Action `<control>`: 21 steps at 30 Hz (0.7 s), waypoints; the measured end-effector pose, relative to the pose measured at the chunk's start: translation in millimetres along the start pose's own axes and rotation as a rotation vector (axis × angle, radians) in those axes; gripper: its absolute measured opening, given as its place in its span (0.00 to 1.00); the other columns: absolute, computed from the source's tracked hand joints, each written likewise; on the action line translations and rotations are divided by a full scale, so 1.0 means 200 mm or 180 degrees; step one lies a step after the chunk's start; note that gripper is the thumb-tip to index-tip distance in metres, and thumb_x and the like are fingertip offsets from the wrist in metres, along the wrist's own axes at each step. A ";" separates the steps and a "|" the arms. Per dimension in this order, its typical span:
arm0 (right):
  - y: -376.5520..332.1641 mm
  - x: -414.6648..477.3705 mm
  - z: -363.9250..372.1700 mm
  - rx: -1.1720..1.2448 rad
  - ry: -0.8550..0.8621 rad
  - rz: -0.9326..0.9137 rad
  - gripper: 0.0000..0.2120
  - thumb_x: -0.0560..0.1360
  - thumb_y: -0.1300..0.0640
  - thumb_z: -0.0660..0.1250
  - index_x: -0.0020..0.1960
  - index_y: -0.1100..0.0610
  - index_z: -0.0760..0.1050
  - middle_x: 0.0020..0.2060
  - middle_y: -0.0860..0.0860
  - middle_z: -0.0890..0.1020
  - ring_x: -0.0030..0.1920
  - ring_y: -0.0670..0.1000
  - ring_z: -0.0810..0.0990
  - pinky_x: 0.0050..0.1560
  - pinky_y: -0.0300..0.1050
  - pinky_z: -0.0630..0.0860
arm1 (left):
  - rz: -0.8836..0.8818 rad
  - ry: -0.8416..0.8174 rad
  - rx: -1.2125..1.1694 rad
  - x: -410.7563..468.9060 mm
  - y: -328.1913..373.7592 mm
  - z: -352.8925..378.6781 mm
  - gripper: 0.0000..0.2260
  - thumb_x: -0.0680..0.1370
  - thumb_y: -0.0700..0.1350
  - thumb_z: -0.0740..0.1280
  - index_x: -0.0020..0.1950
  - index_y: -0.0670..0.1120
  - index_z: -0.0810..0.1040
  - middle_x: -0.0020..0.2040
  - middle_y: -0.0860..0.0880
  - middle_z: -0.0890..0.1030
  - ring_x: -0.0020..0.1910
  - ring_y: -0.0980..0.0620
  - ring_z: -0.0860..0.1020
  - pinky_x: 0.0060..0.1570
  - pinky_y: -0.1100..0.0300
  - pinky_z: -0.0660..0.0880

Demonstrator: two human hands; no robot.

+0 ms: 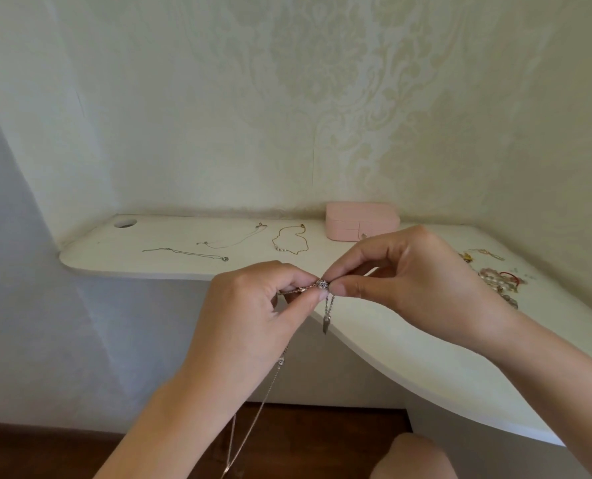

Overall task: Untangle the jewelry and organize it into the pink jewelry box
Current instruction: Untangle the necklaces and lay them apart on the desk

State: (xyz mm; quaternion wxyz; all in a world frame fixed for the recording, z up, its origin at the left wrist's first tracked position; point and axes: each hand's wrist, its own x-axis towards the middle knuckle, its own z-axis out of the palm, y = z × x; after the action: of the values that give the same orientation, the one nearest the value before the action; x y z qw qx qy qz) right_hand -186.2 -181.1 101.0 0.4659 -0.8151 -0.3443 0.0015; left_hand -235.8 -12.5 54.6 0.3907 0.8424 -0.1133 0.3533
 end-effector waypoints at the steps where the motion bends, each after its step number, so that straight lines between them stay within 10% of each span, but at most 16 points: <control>1: 0.00 0.00 0.00 -0.0067 0.0005 0.0008 0.03 0.70 0.59 0.73 0.39 0.51 0.84 0.33 0.43 0.84 0.29 0.38 0.77 0.32 0.25 0.68 | -0.0032 0.0024 -0.0010 0.00 0.00 0.00 0.05 0.68 0.51 0.71 0.41 0.52 0.85 0.33 0.57 0.82 0.24 0.60 0.68 0.26 0.73 0.62; 21: 0.04 -0.01 0.05 -0.0982 0.0140 -0.0942 0.03 0.78 0.61 0.61 0.46 0.55 0.72 0.40 0.43 0.76 0.43 0.43 0.74 0.40 0.31 0.69 | -0.1089 -0.0229 -0.1573 0.01 0.04 0.01 0.04 0.65 0.48 0.75 0.38 0.51 0.84 0.32 0.46 0.80 0.30 0.60 0.74 0.33 0.72 0.70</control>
State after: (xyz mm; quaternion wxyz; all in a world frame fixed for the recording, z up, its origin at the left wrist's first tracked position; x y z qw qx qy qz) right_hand -186.5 -178.3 88.5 0.3382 -0.8172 -0.4461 -0.1375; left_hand -236.4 -18.3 59.9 0.6333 0.7407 -0.0660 0.2141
